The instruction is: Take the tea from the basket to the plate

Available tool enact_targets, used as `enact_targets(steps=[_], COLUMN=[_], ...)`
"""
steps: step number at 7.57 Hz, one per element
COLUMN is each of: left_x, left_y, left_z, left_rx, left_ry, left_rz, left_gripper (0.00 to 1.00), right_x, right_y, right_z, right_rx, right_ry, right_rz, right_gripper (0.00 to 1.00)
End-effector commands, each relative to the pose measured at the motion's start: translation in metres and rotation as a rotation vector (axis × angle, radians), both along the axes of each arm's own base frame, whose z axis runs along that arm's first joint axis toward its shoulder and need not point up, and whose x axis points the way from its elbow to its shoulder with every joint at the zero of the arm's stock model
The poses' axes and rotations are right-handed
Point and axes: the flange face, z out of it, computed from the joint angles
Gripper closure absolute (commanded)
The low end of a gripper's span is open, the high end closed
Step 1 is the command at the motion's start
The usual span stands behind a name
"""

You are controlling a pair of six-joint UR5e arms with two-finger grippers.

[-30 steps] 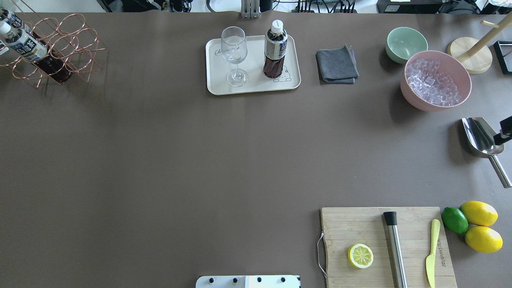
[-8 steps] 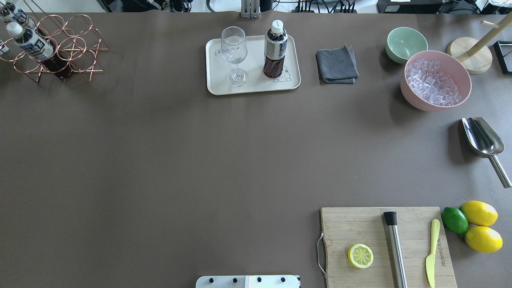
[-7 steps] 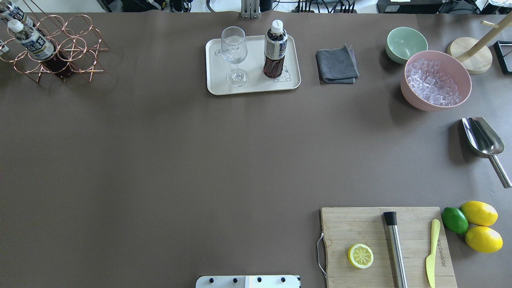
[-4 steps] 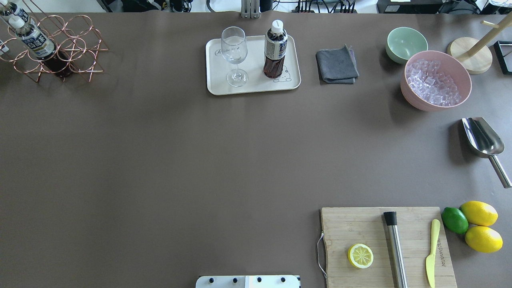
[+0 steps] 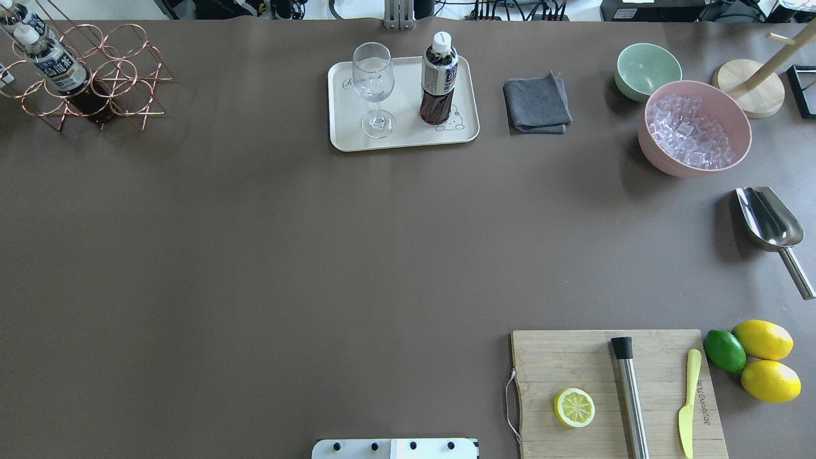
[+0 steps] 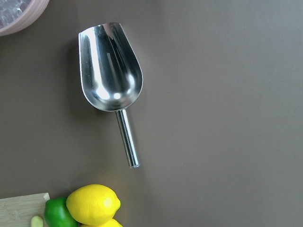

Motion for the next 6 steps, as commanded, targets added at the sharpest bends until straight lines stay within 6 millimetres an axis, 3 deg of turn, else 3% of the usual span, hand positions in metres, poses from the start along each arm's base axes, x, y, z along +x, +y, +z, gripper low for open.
enact_targets(steps=[1, 2, 4, 5, 6], left_x=[-0.069, -0.095, -0.170, -0.193, -0.225], left_y=[0.021, 0.035, 0.052, 0.065, 0.085], left_z=[-0.050, -0.061, -0.045, -0.027, 0.004], left_rx=[-0.031, -0.040, -0.118, -0.177, -0.254], left_ry=[-0.006, -0.010, -0.009, -0.002, 0.009], left_rz=[-0.081, -0.083, -0.184, -0.218, -0.278], left_gripper=[0.03, 0.03, 0.03, 0.03, 0.03], right_x=[0.000, 0.000, 0.000, 0.000, 0.000], right_y=[0.000, 0.000, 0.000, 0.000, 0.000], right_z=[0.000, 0.002, 0.001, 0.002, 0.002], right_rx=[0.002, 0.000, 0.003, 0.001, 0.001], right_ry=[0.000, -0.001, -0.001, -0.001, -0.001], right_rz=[0.000, -0.001, -0.002, -0.002, -0.002], right_gripper=[0.00, 0.00, 0.00, 0.00, 0.00])
